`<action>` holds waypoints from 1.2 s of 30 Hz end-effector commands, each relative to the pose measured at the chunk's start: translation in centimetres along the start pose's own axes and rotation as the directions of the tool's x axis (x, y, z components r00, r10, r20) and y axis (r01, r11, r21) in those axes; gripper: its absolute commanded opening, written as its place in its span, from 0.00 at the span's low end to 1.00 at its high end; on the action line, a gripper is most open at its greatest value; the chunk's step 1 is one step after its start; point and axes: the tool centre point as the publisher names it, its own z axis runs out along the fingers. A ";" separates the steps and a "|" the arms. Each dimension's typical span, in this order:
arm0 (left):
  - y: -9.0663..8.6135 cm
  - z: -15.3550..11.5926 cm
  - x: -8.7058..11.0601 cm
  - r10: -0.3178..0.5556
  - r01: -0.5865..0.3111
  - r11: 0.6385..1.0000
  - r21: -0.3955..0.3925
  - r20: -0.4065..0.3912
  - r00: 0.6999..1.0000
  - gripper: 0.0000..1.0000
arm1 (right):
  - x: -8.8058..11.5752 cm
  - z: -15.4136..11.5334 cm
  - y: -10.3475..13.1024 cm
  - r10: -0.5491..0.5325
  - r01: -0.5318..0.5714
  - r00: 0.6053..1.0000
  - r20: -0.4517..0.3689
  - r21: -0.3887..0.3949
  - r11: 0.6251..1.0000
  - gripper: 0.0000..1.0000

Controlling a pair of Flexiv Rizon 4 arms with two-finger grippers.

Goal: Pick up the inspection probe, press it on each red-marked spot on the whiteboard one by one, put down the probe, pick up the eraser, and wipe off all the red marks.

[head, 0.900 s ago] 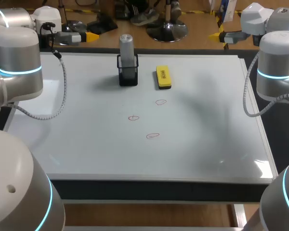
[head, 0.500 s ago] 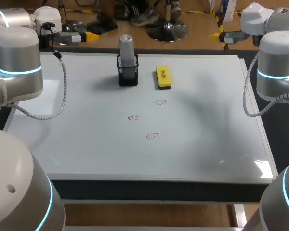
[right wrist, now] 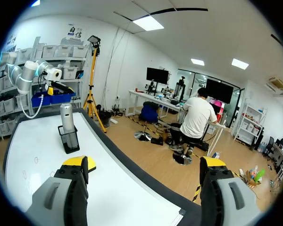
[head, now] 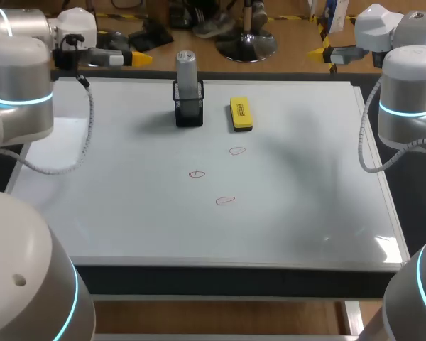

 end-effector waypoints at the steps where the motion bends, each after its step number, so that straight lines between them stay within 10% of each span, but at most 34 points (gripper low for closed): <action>1: -0.2 0.9 -0.5 0.040 -0.041 0.999 0.001 -0.189 0.981 1.00 | 0.0 0.0 0.0 0.000 0.000 1.000 -0.001 0.000 1.000 1.00; 20: -0.8 4.7 4.8 0.193 -0.172 0.981 0.093 -0.592 0.783 1.00 | 0.0 0.0 0.0 0.000 0.000 1.000 -0.001 0.000 1.000 1.00; 36: 1.4 5.8 8.9 0.176 -0.136 0.984 0.113 -0.667 0.724 1.00 | 0.0 0.0 0.0 0.000 0.000 1.000 -0.001 0.000 1.000 1.00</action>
